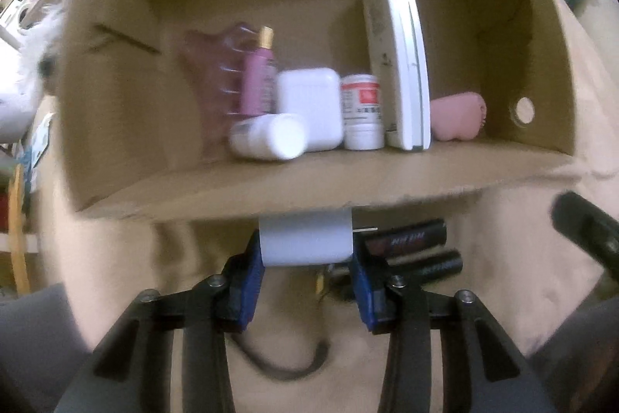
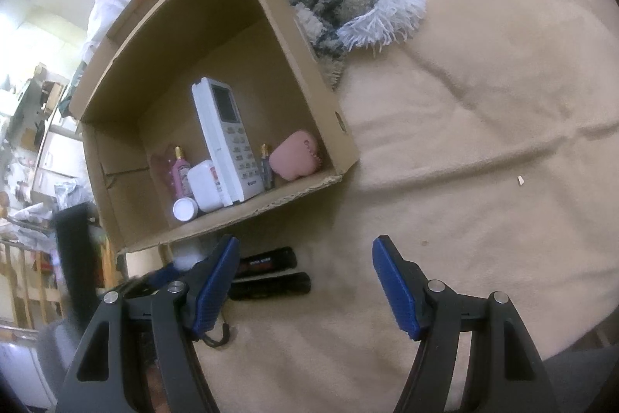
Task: Organize rigid objects
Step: 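Grasp the white USB charger with the left gripper, then grasp the black flashlight with right gripper while left holds the charger, then carry the charger and flashlight into the box with both grippers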
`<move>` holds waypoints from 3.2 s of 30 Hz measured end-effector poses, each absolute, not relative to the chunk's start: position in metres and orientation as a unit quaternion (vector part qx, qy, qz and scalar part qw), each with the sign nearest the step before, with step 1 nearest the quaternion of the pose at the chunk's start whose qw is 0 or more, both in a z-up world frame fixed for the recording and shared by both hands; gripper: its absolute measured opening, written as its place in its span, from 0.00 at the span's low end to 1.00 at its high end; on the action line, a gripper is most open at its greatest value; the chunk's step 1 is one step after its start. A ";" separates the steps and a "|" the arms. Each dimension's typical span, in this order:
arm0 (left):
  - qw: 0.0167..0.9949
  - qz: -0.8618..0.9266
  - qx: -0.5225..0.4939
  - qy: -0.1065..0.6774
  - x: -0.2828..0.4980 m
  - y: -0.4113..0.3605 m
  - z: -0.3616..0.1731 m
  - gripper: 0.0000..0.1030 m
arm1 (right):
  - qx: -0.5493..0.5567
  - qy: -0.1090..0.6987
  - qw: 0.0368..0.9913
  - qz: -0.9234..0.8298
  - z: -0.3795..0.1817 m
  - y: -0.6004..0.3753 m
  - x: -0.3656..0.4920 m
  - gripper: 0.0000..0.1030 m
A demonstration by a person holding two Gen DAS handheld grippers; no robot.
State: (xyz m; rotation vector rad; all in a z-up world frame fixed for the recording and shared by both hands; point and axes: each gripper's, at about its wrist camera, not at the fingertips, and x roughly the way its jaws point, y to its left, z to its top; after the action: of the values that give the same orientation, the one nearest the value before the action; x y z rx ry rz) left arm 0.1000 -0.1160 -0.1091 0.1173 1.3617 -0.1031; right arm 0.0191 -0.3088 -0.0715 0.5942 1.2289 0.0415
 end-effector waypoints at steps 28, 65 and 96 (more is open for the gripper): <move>0.798 0.004 -0.024 0.602 0.070 -0.011 -0.073 0.37 | 0.203 0.653 0.726 0.069 -0.126 -0.219 0.025 0.89; 0.832 0.011 -0.038 0.553 0.065 -0.002 -0.033 0.37 | 0.171 0.520 0.827 0.129 0.012 -0.238 -0.013 0.90; 0.830 -0.036 0.023 0.556 0.151 -0.068 -0.053 0.37 | 0.144 0.487 0.853 0.124 -0.018 -0.244 0.084 0.90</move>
State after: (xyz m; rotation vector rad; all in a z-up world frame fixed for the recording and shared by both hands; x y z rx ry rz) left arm 0.1509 -0.0677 -0.0535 0.0486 1.1784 -0.0755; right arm 0.0842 -0.2437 -0.0177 0.3041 1.0241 0.2611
